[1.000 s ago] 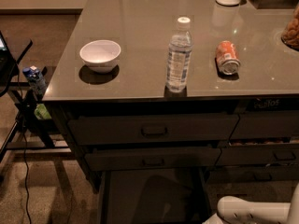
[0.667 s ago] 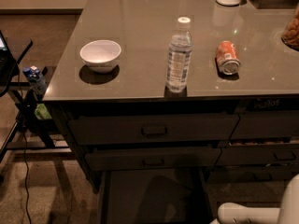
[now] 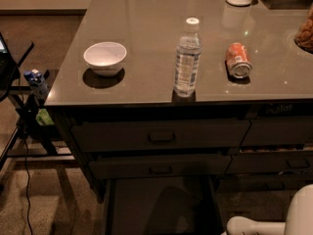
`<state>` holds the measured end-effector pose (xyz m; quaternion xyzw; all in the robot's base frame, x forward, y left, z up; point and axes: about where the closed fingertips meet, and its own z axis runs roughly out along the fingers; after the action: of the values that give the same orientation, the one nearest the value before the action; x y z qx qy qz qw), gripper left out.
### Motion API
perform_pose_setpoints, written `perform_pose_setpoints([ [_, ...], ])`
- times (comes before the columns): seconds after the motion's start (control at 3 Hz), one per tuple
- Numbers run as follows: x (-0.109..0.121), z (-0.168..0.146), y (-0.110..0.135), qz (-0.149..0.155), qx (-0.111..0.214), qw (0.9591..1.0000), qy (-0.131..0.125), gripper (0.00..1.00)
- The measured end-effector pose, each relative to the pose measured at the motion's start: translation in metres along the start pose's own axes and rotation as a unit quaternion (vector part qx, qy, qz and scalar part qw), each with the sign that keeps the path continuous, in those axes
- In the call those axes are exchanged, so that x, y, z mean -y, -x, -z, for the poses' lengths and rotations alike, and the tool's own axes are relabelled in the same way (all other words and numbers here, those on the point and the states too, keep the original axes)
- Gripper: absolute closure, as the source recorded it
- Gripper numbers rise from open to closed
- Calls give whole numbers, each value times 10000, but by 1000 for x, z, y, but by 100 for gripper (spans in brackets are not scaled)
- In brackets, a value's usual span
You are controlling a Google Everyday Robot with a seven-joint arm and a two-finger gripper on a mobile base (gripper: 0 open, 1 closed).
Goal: Close bottom drawer
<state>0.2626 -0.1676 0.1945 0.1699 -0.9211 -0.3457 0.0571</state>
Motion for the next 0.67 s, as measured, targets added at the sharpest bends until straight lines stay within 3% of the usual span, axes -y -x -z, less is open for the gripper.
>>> perform_pose_setpoints([
  [0.33,4,-3,9,-220,193,9994,156,100],
  [0.67,-4,2,35,-371,565,9976,177,100],
])
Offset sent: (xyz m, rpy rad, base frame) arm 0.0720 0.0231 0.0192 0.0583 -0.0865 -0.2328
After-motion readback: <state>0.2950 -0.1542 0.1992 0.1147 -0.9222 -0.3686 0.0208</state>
